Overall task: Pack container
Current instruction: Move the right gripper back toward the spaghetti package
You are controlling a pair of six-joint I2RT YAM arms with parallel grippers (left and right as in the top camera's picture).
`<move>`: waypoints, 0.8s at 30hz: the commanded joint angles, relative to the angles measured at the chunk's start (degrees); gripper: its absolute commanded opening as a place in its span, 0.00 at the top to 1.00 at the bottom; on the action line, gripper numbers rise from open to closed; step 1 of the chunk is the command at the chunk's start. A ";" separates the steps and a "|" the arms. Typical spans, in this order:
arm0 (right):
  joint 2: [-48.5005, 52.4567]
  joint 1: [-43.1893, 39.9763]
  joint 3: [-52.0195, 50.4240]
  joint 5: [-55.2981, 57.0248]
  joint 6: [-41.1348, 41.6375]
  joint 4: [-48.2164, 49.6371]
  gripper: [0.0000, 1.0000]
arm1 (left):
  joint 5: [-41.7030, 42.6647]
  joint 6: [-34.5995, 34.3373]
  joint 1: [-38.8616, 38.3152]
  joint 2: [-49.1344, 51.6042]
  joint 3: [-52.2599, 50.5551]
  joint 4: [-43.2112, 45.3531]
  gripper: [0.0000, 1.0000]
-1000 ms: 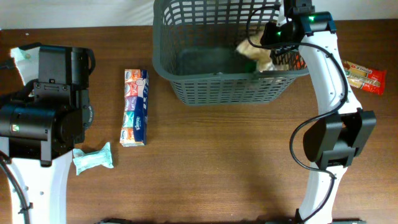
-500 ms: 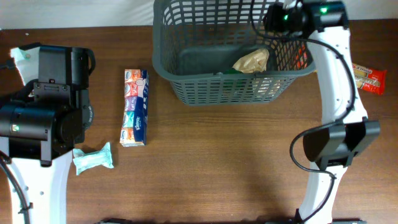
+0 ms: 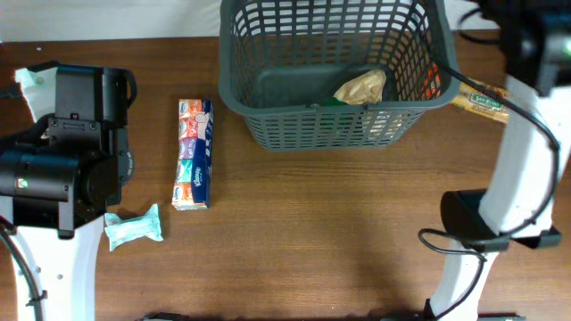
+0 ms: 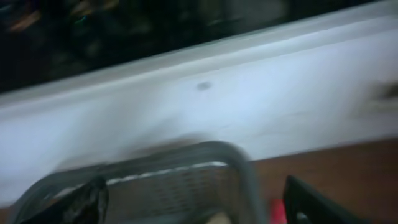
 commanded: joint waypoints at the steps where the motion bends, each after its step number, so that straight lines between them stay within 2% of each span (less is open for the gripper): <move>1: -1.79 -3.34 1.46 16.87 4.02 -3.48 0.13 | -0.42 0.46 0.24 0.11 0.02 -0.02 0.00; 4: -1.88 -6.97 1.33 23.96 7.72 -9.33 0.06 | -0.42 0.46 0.24 0.11 0.02 -0.02 0.00; 6: -1.88 -9.35 0.46 23.54 8.90 -12.44 0.00 | -0.42 0.46 0.24 0.11 0.02 -0.02 0.00; 13: -1.86 -15.63 -0.83 7.78 8.74 -20.81 0.01 | -0.42 0.46 0.24 0.11 0.02 -0.02 0.00; 16: -1.53 -17.11 -0.98 7.52 10.23 -19.71 0.01 | -0.42 0.46 0.24 0.11 0.02 -0.02 0.01; 21: 0.98 -20.41 -2.47 12.09 35.21 -20.81 0.01 | -0.42 0.46 0.24 0.11 0.02 -0.02 0.00; 24: 2.84 -22.51 -9.11 12.63 52.94 -20.24 0.01 | -0.42 0.46 0.24 0.11 0.02 -0.02 0.00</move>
